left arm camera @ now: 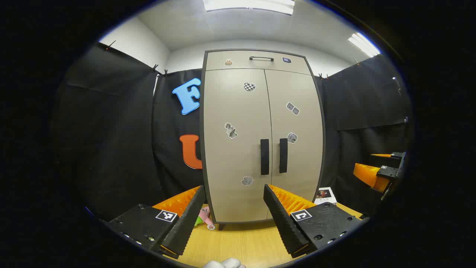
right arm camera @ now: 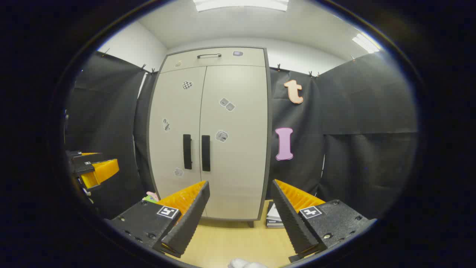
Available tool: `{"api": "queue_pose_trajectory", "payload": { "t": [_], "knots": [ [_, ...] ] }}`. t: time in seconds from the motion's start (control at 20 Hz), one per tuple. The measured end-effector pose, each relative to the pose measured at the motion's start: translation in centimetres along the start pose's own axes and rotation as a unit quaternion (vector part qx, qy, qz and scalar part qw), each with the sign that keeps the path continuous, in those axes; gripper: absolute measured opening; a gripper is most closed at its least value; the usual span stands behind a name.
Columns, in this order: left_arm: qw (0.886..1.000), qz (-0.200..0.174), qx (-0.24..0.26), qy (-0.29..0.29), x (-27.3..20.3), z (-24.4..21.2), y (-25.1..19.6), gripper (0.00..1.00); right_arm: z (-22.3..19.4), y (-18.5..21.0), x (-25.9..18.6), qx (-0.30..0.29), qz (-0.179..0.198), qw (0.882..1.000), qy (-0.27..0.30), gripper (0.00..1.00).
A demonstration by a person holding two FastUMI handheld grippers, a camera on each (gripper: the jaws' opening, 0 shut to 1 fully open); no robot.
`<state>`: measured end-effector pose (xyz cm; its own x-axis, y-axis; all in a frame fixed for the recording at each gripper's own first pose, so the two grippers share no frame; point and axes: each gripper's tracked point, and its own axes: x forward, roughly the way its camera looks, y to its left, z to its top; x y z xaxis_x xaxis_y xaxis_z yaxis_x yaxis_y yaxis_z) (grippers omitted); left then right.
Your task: Open the right door of the double-door shoe cabinet with the right hand, and open the left door with the left hand.
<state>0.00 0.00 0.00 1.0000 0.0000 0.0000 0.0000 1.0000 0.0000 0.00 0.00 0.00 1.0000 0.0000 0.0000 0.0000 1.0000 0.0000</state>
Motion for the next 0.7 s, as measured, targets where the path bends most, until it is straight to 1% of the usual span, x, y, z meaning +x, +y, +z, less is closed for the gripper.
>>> {"api": "queue_pose_trajectory", "payload": {
  "t": [0.7],
  "knots": [
    [1.000, 0.009, 0.004, -0.006, -0.10, 0.33, 0.81, 0.95, 0.21, 0.98, 0.27, -0.008, 0.009, 1.000, 0.001, 1.00]
  ]
}}
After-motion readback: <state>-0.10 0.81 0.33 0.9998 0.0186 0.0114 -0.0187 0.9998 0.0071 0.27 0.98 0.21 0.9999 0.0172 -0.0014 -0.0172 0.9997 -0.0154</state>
